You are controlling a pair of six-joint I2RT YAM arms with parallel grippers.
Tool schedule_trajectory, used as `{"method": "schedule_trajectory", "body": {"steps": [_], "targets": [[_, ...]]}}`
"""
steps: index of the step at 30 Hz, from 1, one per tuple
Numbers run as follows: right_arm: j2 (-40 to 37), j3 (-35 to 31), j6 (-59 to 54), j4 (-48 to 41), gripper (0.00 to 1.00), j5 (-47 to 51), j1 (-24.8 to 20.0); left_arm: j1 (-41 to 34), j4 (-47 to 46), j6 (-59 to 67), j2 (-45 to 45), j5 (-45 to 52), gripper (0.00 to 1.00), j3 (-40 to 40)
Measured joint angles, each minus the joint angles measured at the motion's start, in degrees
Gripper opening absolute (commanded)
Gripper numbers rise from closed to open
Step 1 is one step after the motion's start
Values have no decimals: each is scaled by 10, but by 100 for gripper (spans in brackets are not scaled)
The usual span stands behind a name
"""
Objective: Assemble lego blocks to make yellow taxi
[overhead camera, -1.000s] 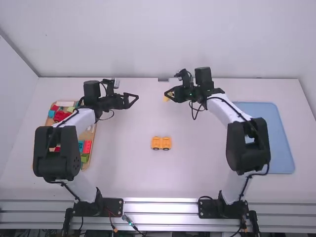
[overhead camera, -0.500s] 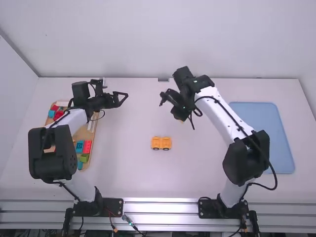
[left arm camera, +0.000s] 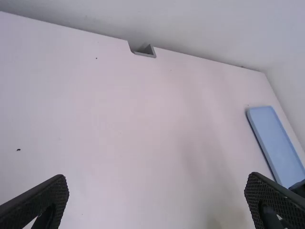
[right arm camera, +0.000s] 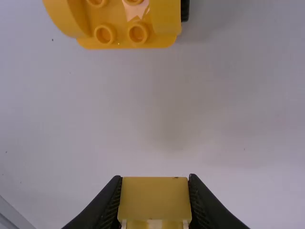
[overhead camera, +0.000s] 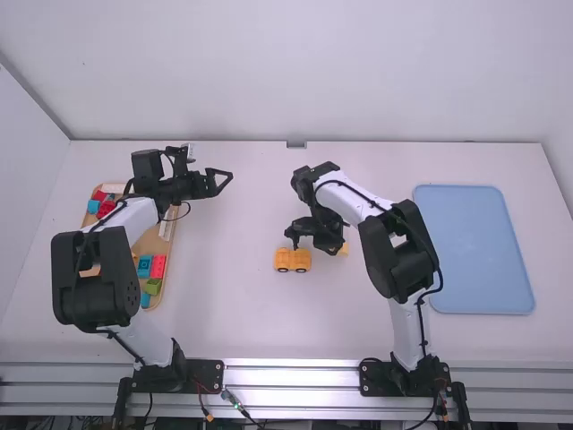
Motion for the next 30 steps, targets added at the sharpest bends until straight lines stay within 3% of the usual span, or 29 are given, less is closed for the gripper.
{"method": "schedule_trajectory", "body": {"steps": [21, 23, 24, 25, 26, 27, 28, 30], "targets": [[0, -103, 22, 105, 0, -2, 0, 0, -11, 2, 0, 0, 99, 0], [0, -103, 22, 109, 12, -6, 0, 0, -11, 2, 0, 0, 99, 0], [0, -103, 23, 112, 30, -10, 0, 0, -12, 2, 0, 0, 99, 0], [0, -103, 24, 114, 38, -11, 0, 0, -12, 2, 0, 0, 99, 0], [0, -103, 28, 118, 55, -13, 0, 0, -12, 2, 0, 0, 99, 0], [0, -103, 33, 120, 66, -14, 0, 0, -11, 2, 0, 0, 99, 0], [0, -103, 36, 121, 99, -15, 0, 0, -12, 2, 0, 0, 99, 0], [0, -103, 38, 120, 99, -16, 0, -1, -12, 2, 0, 0, 99, 0]]}}
